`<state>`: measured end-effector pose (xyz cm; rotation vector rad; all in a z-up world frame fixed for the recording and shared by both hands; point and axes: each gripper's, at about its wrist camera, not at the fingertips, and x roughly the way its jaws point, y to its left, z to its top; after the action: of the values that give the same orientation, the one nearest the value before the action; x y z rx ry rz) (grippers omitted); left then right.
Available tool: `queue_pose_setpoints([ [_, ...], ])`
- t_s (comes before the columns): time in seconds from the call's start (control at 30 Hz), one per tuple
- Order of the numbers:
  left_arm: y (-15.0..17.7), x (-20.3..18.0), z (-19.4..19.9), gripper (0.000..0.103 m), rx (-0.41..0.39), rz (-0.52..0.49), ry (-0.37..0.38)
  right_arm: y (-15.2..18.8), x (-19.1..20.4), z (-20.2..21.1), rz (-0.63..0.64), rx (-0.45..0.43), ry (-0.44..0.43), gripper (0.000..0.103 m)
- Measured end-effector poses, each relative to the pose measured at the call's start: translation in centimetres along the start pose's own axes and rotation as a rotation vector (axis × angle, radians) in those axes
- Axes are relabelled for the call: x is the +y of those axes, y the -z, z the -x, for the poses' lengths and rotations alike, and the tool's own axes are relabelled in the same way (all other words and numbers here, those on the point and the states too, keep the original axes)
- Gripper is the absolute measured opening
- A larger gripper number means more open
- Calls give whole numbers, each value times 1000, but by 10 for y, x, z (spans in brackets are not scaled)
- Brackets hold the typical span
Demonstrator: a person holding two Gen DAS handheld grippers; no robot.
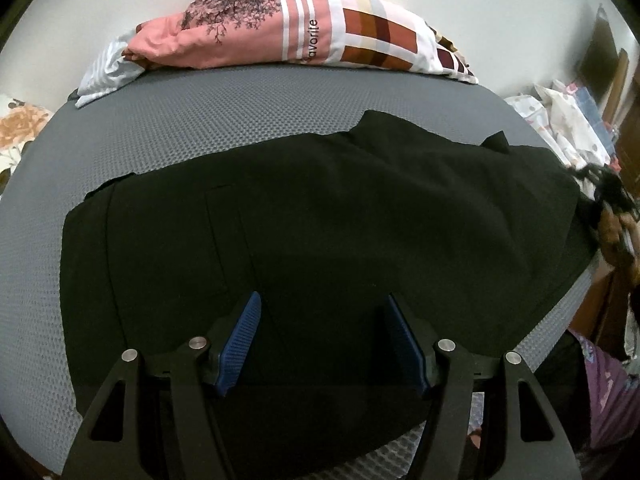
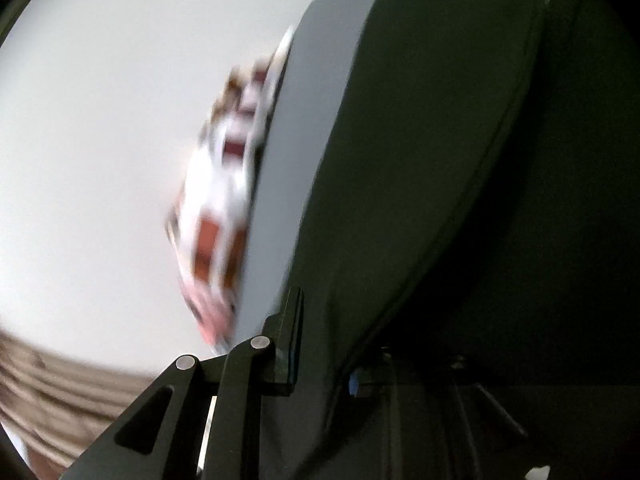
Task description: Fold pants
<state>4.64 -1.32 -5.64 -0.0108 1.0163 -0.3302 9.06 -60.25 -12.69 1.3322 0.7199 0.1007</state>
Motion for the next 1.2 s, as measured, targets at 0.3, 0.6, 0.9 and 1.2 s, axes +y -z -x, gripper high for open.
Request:
queue_pose_setpoints([
  [0.3, -1, 1, -1, 65, -4, -6, -9, -59, 13, 30, 91, -75, 173, 4],
  [0.6, -6, 9, 0, 65, 0, 19, 34, -27, -9, 119, 112, -108, 199, 4],
  [0.9, -3, 13, 0, 65, -3, -32, 71, -13, -70, 141, -20, -122, 192, 2],
  [1.2, -2, 17, 1, 65, -4, -33, 104, -5, -36, 166, 41, -162, 128, 3],
])
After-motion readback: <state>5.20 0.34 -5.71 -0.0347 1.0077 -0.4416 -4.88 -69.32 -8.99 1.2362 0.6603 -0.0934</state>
